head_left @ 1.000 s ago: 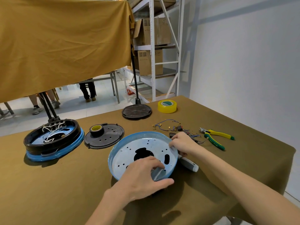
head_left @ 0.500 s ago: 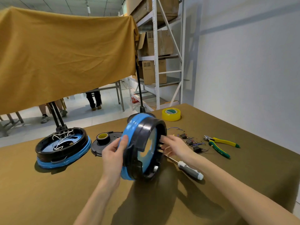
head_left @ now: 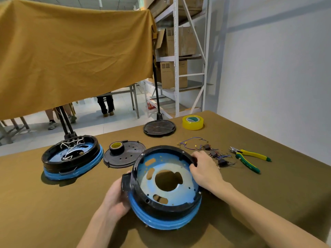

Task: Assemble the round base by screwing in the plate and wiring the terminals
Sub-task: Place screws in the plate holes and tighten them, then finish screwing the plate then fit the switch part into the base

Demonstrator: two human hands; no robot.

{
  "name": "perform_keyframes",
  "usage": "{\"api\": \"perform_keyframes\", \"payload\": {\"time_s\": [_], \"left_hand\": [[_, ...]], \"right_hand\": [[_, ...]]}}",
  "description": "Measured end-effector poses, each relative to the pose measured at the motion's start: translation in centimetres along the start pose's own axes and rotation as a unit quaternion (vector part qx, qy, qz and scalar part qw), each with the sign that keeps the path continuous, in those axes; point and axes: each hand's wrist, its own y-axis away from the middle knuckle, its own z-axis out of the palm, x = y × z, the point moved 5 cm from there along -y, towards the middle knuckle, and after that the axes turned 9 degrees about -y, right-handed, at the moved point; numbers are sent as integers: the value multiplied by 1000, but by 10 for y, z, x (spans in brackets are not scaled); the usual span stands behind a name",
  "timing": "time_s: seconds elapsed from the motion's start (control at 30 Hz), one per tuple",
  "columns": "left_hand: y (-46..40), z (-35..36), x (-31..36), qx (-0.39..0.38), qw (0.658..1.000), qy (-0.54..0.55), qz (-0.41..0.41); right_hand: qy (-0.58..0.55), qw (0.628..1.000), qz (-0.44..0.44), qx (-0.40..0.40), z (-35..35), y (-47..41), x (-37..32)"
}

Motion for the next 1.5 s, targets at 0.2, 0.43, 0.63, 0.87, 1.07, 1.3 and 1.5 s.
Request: {"api": "perform_keyframes", "payload": {"time_s": [0.2,0.43,0.63,0.87,1.07,1.3,1.5], "left_hand": [[-13,-22,10,146,951,-252,103],[-11,-2,14,120,907,-345,211],[-7,8,8,134,888,-344,275],[-3,2,10,180,873,-331,309],[8,-7,7,280,822,-368,334],[22,6,16,131,590,-607,515],[29,30,4,198,523,-622,549]], "right_hand": [[45,996,65,-48,13,-7,9],[6,997,63,-49,15,-19,13],[-51,988,126,71,-33,-33,72],[33,992,109,46,-52,-14,110],[106,987,112,40,-38,-15,111],[49,994,90,46,-33,-14,86],[-180,982,-54,-2,-17,9,-4]]}}
